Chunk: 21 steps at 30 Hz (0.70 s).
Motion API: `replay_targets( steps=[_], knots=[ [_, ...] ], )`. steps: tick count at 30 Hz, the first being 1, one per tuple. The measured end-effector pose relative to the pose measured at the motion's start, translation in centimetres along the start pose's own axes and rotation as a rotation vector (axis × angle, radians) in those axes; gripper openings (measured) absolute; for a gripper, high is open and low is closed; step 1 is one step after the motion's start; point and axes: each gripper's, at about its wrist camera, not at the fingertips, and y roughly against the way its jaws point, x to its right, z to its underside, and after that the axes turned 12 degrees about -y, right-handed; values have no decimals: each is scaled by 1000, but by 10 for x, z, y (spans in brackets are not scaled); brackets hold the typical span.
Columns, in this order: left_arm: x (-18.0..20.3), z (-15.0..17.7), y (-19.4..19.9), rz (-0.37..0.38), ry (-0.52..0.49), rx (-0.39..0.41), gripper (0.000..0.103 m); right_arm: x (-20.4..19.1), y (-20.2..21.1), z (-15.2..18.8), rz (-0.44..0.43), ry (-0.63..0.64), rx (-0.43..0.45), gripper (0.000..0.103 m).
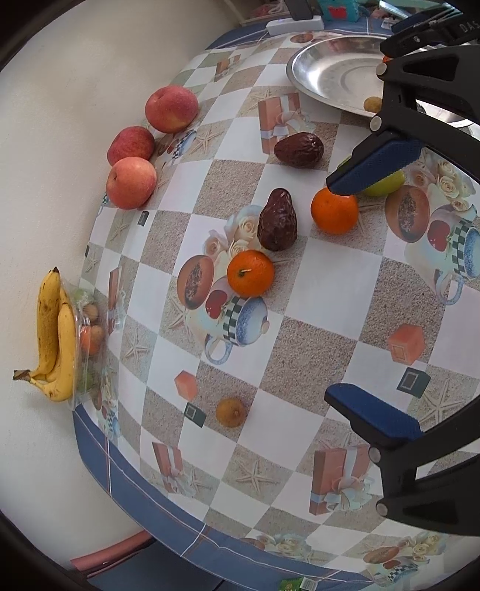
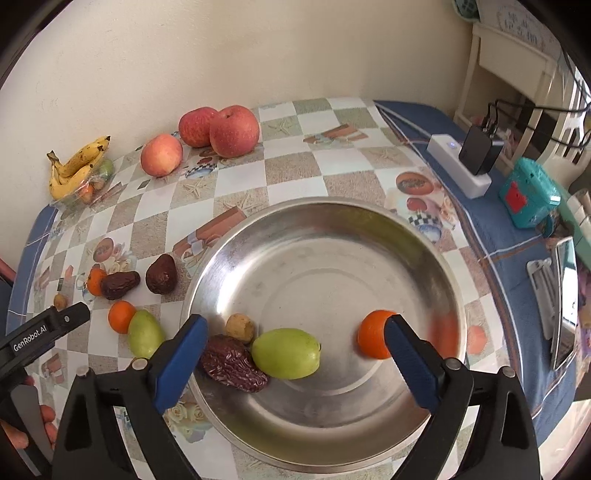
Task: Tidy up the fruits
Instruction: 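Move both open tools out of the bowl toward the remaining fruit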
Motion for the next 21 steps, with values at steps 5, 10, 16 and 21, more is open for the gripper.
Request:
replay_targets(
  steps=[5,10,16,21],
  knots=[
    [-6,-2,2,-2,-5,27,103,-12,3,1,-36,33,25,96],
    [-15,-5,8,3,6,85,103,-33,3,6,-131,60,7,96],
    [-22,-10,12,38,11,110,103,-66,-3,19,-203,121,-29,96],
    [-28,-12,8,115,37,81,103,-96,-9,28,-211,215,-59,96]
  ],
)
